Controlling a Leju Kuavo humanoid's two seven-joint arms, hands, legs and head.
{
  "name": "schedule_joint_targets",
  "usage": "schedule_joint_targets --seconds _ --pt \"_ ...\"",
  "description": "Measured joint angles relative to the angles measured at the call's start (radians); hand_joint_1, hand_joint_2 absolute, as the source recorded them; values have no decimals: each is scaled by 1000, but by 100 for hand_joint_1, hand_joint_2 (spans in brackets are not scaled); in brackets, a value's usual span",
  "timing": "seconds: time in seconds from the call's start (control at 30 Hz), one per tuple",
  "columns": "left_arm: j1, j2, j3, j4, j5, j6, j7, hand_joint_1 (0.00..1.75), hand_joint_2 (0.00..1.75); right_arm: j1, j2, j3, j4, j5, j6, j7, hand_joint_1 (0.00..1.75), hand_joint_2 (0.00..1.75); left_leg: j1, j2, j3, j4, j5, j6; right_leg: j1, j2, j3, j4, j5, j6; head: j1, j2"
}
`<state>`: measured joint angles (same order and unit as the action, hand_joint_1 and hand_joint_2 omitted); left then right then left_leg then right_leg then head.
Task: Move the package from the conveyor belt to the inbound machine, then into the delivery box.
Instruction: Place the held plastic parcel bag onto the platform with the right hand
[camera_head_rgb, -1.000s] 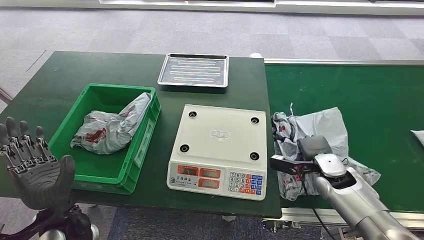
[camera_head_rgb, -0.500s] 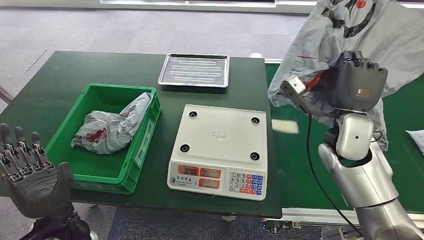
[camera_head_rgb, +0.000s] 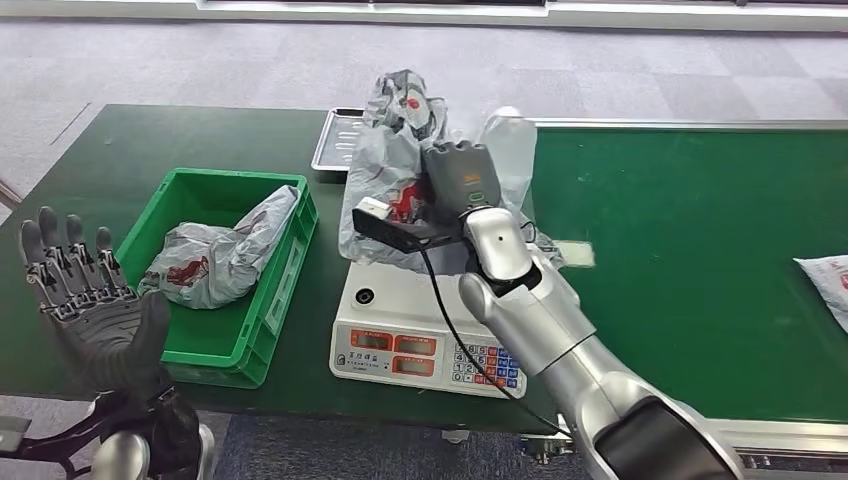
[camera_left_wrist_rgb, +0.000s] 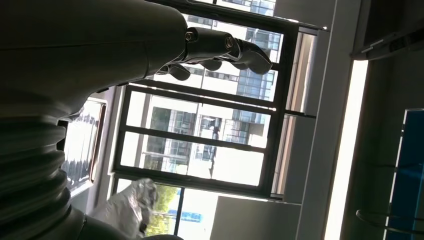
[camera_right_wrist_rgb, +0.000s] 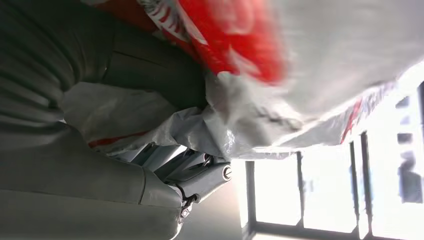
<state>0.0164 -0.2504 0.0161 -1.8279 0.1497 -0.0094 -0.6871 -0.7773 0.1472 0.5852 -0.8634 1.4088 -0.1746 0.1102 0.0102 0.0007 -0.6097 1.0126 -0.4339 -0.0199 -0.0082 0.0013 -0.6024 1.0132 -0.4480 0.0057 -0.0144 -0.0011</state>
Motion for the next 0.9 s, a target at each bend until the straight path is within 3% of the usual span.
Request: schedule_joint_targets --seconds 0.17,0.43,0.47,0.5,0.6,0.63,0.8,0.9 --pt "-29 0 -11 35 0 0 5 0 175 -39 119 33 187 -18 -1 -11 175 175 0 0 -1 0 0 0 0 0 -1 0 0 -1 0 0" --pt "-39 0 -13 61 2 0 5 0 175 -67 180 44 297 -21 0 -13 175 175 -1 0 -2 0 -1 0 -1 0 -2 0 -1 -1 0 0" --pt "-39 0 -13 63 3 0 5 0 175 -69 184 44 304 -21 0 -13 167 175 -1 0 -2 0 -1 0 -1 0 -2 0 -1 -1 0 0" --pt "-40 0 -13 65 3 0 5 0 175 -71 186 45 310 -22 1 -13 123 175 -1 0 -2 0 -1 0 -1 0 -2 0 -1 -1 0 0" --pt "-40 0 -13 69 3 0 5 0 175 -76 194 45 324 -39 6 -23 0 44 -1 0 -2 0 -1 0 -1 0 -2 0 0 -1 0 0" --pt "-40 0 -13 70 3 0 5 0 175 -76 196 46 328 -51 5 -28 0 0 -1 0 -2 0 -1 0 -1 0 -2 0 0 -1 0 0" --pt "-38 2 -13 73 -3 13 0 0 175 -79 197 48 339 -158 -55 -77 0 0 -1 0 -2 0 -1 0 -1 0 -2 0 0 -1 0 0" --pt "-33 4 -13 73 -21 37 -8 0 175 -68 181 14 268 -268 -192 -165 0 0 -1 -1 -2 0 -1 0 -1 0 -2 0 0 -1 0 0"
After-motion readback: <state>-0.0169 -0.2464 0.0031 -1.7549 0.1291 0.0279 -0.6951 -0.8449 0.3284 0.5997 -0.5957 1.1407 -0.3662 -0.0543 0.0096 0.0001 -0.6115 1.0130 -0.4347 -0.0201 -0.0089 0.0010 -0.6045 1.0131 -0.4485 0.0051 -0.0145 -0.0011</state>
